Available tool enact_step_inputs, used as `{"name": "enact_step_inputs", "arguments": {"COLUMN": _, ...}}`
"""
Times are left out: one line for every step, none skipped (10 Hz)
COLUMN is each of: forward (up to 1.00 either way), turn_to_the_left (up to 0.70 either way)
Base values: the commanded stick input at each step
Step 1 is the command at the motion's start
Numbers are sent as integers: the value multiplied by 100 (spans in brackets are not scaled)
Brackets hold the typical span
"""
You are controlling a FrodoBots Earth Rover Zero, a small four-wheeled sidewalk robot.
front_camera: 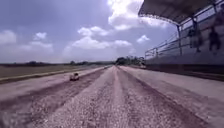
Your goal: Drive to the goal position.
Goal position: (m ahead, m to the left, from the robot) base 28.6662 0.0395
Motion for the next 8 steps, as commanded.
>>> {"name": "enact_step_inputs", "arguments": {"forward": 100, "turn_to_the_left": 0}}
{"name": "enact_step_inputs", "arguments": {"forward": 100, "turn_to_the_left": 0}}
{"name": "enact_step_inputs", "arguments": {"forward": 100, "turn_to_the_left": 0}}
{"name": "enact_step_inputs", "arguments": {"forward": 100, "turn_to_the_left": 0}}
{"name": "enact_step_inputs", "arguments": {"forward": 100, "turn_to_the_left": 0}}
{"name": "enact_step_inputs", "arguments": {"forward": 100, "turn_to_the_left": 0}}
{"name": "enact_step_inputs", "arguments": {"forward": 100, "turn_to_the_left": 0}}
{"name": "enact_step_inputs", "arguments": {"forward": 100, "turn_to_the_left": 0}}
